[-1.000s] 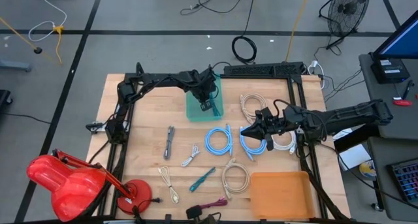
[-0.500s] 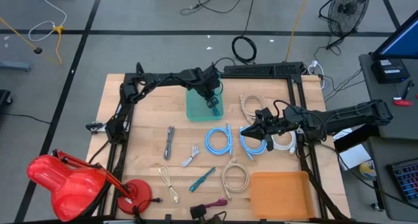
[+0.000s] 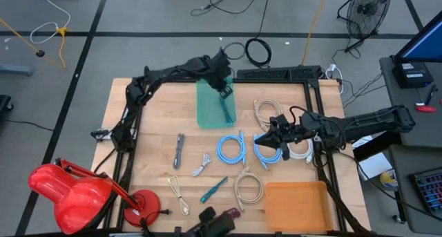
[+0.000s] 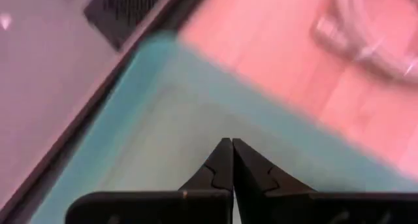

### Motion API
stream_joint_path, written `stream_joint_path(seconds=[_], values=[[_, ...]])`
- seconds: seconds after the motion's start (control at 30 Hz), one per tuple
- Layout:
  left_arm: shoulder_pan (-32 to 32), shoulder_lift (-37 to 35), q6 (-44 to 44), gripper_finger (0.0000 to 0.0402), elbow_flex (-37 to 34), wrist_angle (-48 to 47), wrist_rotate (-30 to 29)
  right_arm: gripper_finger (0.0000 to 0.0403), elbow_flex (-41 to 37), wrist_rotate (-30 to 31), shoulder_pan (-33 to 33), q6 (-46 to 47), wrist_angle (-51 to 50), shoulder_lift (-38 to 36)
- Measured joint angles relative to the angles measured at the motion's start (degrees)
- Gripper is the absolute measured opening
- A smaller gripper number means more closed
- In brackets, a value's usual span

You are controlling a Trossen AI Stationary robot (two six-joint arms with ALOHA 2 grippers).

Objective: Pick & Place USB Port
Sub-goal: Put the top blue charger cable into the blue bin

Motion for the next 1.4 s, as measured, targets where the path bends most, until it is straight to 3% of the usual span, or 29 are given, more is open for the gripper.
stream_joint_path(seconds=[0.1,0.5,0.9,1.4], values=[[1.1,0.5,0.1,0.0000,-0.8,-4.2,2.1,0.0000,0.0,-0.1,0.0,-0.5,0.0,0.0],[-1.8,1.2,-1.1,0.0000,-3.0,-2.3,2.4,0.0000,0.0,0.0,0.0,-1.7,-0.1,0.0],[-2.3,1.2,-2.7,0.0000,-9.4,2.1,-0.3,0.0000,0.0,-1.2,0.0,-1.7,-0.1,0.0],[-2.6,1.2,-4.5,0.0000,-9.5,4.1,-1.7,0.0000,0.0,-1.2,0.0,-1.7,-0.1,0.0]])
